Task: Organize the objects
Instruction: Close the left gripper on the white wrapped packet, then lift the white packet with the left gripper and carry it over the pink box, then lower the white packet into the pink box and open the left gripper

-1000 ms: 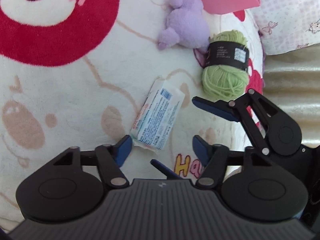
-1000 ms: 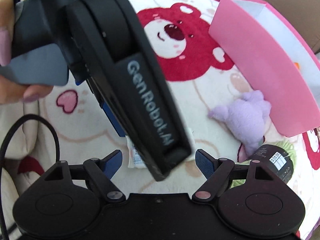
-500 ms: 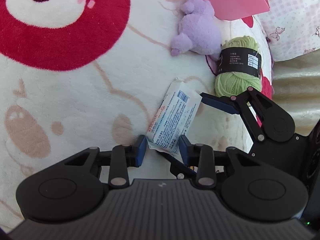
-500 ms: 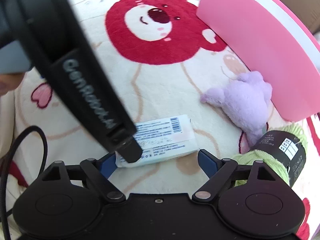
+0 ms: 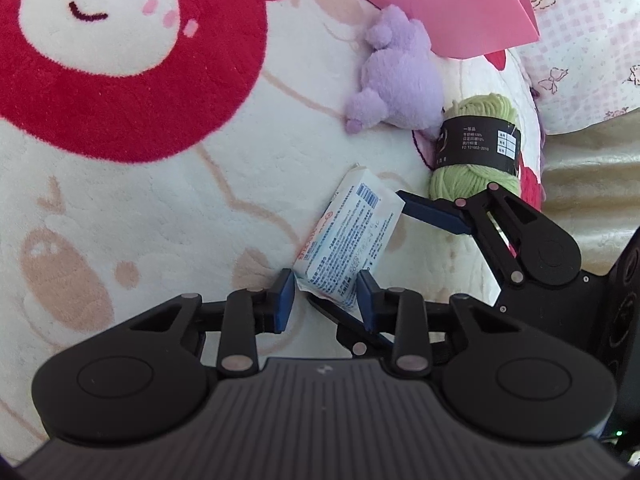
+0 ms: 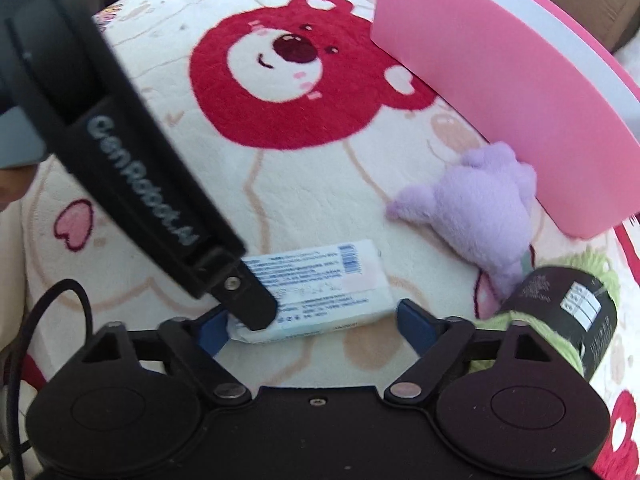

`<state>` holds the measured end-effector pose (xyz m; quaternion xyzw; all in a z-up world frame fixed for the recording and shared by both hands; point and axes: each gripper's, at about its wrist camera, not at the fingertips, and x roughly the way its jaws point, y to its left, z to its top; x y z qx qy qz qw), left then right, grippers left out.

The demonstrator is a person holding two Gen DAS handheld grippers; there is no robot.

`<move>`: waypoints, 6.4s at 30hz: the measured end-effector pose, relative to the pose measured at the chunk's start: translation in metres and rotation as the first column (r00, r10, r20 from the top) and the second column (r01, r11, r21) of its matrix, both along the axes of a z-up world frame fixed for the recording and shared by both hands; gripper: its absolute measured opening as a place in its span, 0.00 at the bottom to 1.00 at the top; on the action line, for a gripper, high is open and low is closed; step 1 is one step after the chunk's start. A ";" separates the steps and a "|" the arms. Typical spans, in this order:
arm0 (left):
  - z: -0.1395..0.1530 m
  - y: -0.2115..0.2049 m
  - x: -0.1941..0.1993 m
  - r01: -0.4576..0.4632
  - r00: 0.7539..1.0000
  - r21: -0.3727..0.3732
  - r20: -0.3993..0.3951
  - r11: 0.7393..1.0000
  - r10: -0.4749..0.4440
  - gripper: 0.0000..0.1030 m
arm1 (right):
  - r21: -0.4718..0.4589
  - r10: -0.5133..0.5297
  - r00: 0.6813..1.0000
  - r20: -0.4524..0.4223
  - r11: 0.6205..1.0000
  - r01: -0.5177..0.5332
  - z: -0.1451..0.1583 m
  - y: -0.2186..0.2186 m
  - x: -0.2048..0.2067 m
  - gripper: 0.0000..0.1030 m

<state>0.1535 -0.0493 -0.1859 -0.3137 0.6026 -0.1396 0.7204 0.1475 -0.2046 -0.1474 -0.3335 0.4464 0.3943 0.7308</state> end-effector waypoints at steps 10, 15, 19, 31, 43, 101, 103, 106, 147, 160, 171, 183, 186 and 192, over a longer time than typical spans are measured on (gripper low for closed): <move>0.015 0.014 0.007 -0.003 0.999 0.021 0.041 1.000 0.002 0.30 | 0.039 -0.104 0.991 -0.078 0.993 0.107 0.012 0.014 0.015 0.82; 0.020 0.030 0.011 -0.047 0.997 0.060 0.063 0.997 0.043 0.31 | 0.063 -0.131 0.986 -0.099 0.988 0.138 0.014 0.032 0.021 0.82; 0.021 0.044 0.016 -0.080 0.995 0.078 0.070 0.994 0.074 0.31 | 0.064 -0.124 0.989 -0.078 0.990 0.129 0.013 0.046 0.019 0.82; 0.021 0.063 0.030 -0.116 0.989 0.107 0.105 0.987 0.105 0.31 | 0.146 -0.171 0.982 -0.087 0.972 0.182 0.013 0.045 0.002 0.78; 0.023 0.065 0.019 -0.085 0.992 0.145 0.102 0.986 0.070 0.32 | 0.190 -0.234 0.968 -0.091 0.950 0.248 0.009 0.040 0.010 0.63; 0.089 0.051 -0.009 -0.033 0.965 0.208 0.261 0.978 -0.023 0.29 | 0.340 -0.399 0.916 -0.052 0.855 0.391 0.064 0.038 -0.018 0.67; 0.095 0.051 -0.012 -0.023 0.961 0.215 0.274 0.976 -0.037 0.29 | 0.356 -0.400 0.915 -0.050 0.849 0.391 0.068 0.037 -0.021 0.68; 0.105 0.050 -0.016 -0.011 0.955 0.227 0.290 0.974 -0.057 0.29 | 0.376 -0.405 0.913 -0.046 0.840 0.392 0.073 0.036 -0.023 0.68; 0.242 0.059 0.061 0.010 0.866 0.212 0.487 0.977 -0.115 0.30 | 0.499 -0.479 0.875 0.067 0.776 0.386 0.201 0.040 0.048 0.73; 0.231 0.044 0.136 -0.034 0.875 0.180 0.481 0.983 -0.058 0.29 | 0.460 -0.486 0.874 0.027 0.782 0.421 0.197 0.031 0.125 0.64; 0.181 0.045 0.206 -0.068 0.919 0.187 0.394 0.980 -0.012 0.30 | 0.371 -0.464 0.885 -0.040 0.815 0.444 0.158 0.044 0.198 0.57; 0.107 0.051 0.263 -0.152 0.962 0.108 0.245 0.982 0.122 0.29 | 0.222 -0.472 0.879 -0.063 0.852 0.474 0.100 0.062 0.253 0.52; 0.097 0.050 0.269 -0.162 0.965 0.109 0.227 0.981 0.134 0.29 | 0.196 -0.470 0.880 -0.069 0.859 0.474 0.092 0.065 0.261 0.51; 0.084 0.049 0.276 -0.174 0.967 0.114 0.207 0.978 0.148 0.29 | 0.145 -0.458 0.888 -0.055 0.876 0.460 0.080 0.074 0.268 0.50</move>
